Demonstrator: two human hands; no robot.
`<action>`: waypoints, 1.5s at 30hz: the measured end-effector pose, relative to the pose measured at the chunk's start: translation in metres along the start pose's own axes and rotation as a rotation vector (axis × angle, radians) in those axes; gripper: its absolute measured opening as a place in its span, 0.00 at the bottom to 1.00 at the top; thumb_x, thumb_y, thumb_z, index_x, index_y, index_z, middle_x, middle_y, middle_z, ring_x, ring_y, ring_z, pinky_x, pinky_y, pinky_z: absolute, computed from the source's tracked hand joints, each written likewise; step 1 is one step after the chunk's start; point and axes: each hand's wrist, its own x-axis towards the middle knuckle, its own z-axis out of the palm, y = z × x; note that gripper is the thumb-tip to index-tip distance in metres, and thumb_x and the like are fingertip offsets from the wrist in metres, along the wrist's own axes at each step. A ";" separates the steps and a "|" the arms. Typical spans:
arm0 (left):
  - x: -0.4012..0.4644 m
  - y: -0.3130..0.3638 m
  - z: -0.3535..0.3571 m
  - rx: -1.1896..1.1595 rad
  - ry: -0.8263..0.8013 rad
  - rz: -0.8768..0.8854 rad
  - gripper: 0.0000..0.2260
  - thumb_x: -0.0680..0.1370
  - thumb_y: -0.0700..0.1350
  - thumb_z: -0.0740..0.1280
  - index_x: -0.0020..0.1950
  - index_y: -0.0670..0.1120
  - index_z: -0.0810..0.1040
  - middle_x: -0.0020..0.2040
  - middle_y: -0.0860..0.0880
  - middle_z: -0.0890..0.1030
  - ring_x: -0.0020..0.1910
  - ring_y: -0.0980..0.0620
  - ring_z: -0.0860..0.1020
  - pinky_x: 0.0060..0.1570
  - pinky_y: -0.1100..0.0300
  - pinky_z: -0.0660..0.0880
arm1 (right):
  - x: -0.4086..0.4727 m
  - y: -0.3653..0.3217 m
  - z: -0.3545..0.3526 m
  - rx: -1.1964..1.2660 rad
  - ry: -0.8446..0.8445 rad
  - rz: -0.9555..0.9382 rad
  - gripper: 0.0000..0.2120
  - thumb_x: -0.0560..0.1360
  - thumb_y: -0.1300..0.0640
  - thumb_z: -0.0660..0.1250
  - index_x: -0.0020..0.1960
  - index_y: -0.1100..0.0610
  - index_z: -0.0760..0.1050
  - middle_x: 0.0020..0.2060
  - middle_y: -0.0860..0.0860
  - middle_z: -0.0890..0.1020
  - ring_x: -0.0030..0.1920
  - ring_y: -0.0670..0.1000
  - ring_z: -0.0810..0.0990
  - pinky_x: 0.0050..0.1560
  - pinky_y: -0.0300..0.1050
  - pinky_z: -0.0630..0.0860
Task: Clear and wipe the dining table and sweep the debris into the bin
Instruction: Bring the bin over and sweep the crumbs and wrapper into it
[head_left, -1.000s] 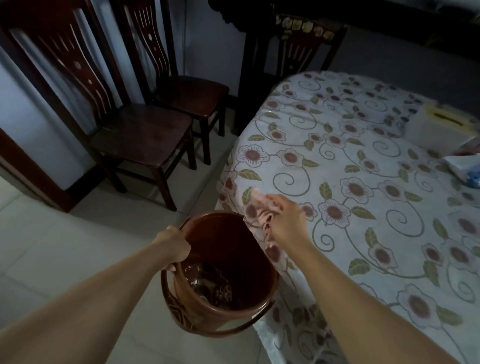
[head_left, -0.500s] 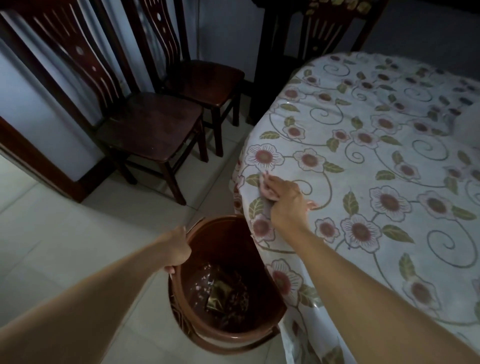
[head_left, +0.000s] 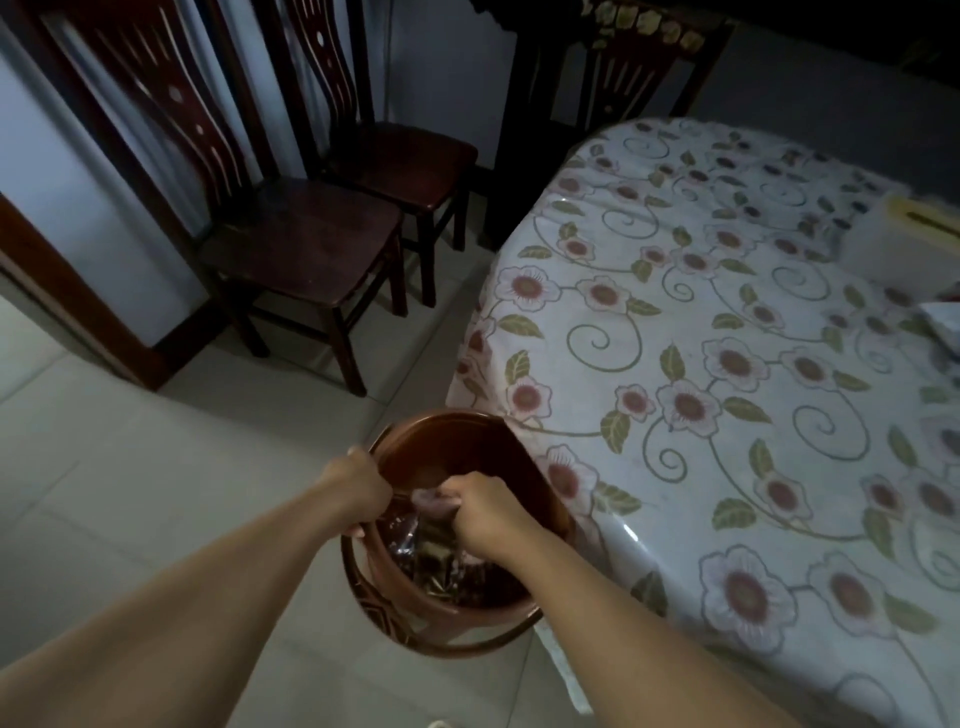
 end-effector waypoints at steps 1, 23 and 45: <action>-0.005 -0.008 0.000 -0.009 0.006 0.002 0.17 0.75 0.36 0.60 0.64 0.38 0.66 0.55 0.38 0.74 0.29 0.47 0.76 0.14 0.64 0.67 | -0.007 -0.003 0.002 0.013 0.000 0.006 0.11 0.75 0.62 0.62 0.55 0.56 0.78 0.50 0.57 0.82 0.52 0.57 0.80 0.46 0.45 0.75; 0.003 -0.133 0.124 -0.165 0.004 -0.052 0.14 0.76 0.44 0.61 0.59 0.39 0.65 0.45 0.40 0.74 0.43 0.38 0.79 0.38 0.52 0.77 | -0.013 0.075 0.140 0.123 0.124 0.295 0.11 0.76 0.52 0.60 0.53 0.56 0.77 0.52 0.55 0.81 0.48 0.55 0.79 0.46 0.41 0.72; 0.143 -0.261 0.329 -0.226 0.062 -0.249 0.11 0.77 0.45 0.58 0.57 0.42 0.65 0.53 0.37 0.76 0.51 0.35 0.76 0.48 0.48 0.74 | 0.128 0.228 0.343 0.298 -0.038 0.454 0.20 0.79 0.50 0.57 0.55 0.65 0.77 0.50 0.59 0.82 0.49 0.59 0.80 0.47 0.45 0.74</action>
